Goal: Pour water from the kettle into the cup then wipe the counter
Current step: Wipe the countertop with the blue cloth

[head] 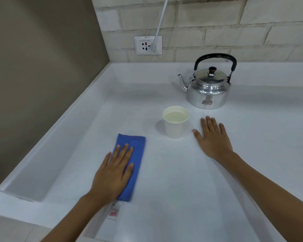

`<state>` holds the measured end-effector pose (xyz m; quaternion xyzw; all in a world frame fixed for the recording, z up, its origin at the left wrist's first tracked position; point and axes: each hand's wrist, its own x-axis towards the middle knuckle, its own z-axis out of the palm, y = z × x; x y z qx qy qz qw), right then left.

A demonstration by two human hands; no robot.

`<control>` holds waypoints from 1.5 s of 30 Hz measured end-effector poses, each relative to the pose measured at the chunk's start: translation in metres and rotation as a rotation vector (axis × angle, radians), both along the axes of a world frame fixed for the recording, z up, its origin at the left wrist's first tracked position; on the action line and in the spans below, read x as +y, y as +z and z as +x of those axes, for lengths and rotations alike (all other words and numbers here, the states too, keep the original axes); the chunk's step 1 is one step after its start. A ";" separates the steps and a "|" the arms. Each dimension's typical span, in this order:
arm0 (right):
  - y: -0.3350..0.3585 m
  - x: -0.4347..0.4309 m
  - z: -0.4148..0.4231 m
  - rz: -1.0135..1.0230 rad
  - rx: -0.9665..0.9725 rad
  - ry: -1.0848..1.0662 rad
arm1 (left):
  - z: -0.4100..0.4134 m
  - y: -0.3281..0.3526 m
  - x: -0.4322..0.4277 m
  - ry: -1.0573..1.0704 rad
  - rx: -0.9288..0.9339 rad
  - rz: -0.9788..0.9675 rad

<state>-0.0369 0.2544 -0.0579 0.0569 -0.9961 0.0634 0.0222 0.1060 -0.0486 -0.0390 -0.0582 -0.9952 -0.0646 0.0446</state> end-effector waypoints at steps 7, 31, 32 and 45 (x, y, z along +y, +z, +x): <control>0.002 -0.001 0.001 0.007 -0.018 -0.003 | -0.021 -0.004 0.068 0.106 -0.010 0.030; 0.031 -0.004 0.049 -0.398 0.161 -0.043 | -0.016 0.008 0.076 -0.083 -0.076 0.384; 0.035 -0.012 0.063 -0.423 0.188 -0.037 | -0.025 0.009 0.062 -0.040 -0.052 0.380; 0.024 -0.104 0.155 -0.036 -0.012 0.077 | -0.085 -0.012 0.031 0.091 -0.065 0.122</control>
